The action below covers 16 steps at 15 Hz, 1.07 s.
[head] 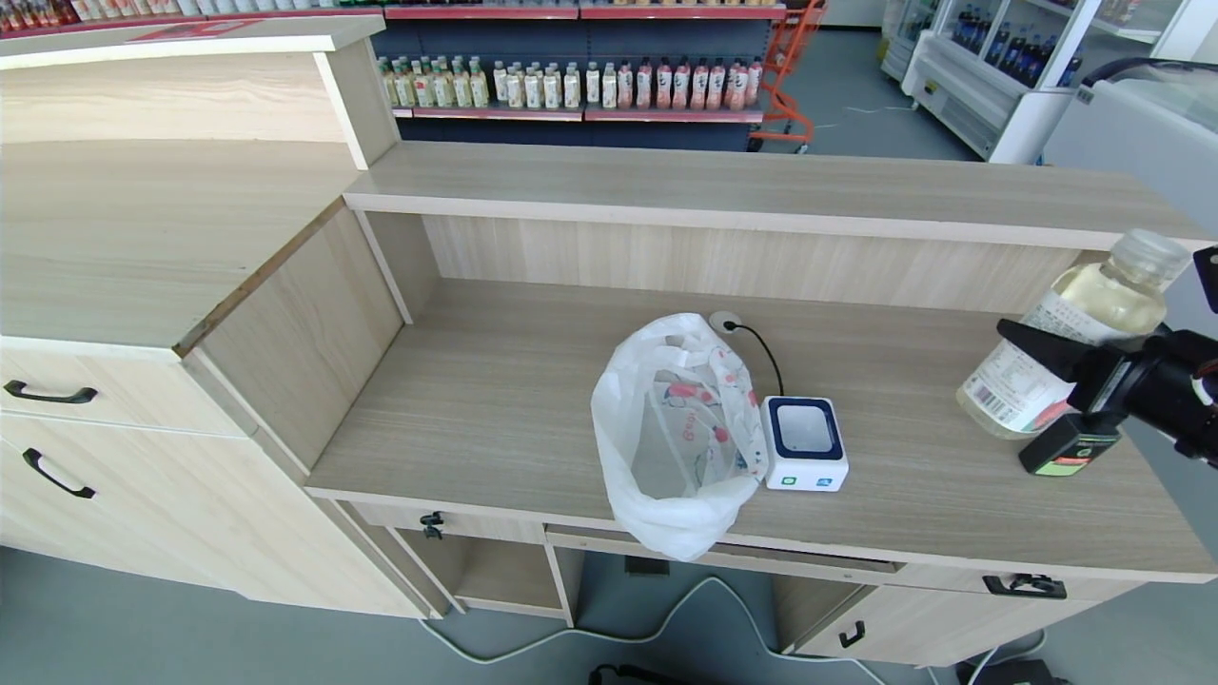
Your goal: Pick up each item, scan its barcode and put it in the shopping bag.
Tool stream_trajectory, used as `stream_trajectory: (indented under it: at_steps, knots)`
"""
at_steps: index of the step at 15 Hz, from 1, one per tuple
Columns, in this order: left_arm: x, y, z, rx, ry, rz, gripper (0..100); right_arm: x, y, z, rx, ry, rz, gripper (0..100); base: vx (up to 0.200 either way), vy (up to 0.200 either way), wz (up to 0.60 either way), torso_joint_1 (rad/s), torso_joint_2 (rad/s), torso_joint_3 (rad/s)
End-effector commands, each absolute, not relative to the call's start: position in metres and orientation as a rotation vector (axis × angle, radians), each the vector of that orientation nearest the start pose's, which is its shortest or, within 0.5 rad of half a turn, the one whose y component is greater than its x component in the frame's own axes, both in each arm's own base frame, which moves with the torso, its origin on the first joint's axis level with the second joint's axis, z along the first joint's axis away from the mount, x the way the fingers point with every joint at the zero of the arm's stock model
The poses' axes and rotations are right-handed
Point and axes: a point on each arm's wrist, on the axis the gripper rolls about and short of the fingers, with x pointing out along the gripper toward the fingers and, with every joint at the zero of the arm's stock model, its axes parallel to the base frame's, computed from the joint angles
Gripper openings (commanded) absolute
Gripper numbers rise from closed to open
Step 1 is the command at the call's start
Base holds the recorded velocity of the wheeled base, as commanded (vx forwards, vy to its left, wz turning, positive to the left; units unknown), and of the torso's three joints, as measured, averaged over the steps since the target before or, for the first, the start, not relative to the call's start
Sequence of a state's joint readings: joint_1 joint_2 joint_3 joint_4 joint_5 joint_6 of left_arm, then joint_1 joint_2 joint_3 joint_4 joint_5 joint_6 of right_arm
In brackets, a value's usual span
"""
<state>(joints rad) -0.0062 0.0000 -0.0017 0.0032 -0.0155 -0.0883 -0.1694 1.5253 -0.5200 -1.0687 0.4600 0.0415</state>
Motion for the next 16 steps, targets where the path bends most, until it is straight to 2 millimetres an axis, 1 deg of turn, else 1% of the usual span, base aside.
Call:
stream_trajectory:
  at_steps: [1, 6, 11, 16]
  knots:
    - [-0.023, 0.000, 0.076, -0.089, 0.002, -0.021, 100, 0.246, -0.028, 0.199, 0.032, -0.055, 0.307, 0, 0.000, 0.000, 0.00, 0.000, 0.00, 0.000]
    - [-0.023, 0.000, 0.076, -0.089, 0.003, -0.024, 100, 0.247, -0.021, 0.202, 0.022, -0.066, 0.339, 0, 0.000, 0.000, 0.00, 0.000, 0.00, 0.000]
    - [-0.023, 0.000, 0.075, -0.089, 0.004, -0.021, 100, 0.247, -0.018, 0.200, 0.005, -0.061, 0.352, 0, 0.000, 0.000, 0.00, 0.000, 0.00, 0.000]
    - [-0.023, 0.000, 0.076, -0.089, 0.002, -0.021, 100, 0.248, 0.003, 0.206, -0.035, -0.093, 0.436, 0, 0.000, 0.000, 0.00, 0.000, 0.00, 0.000]
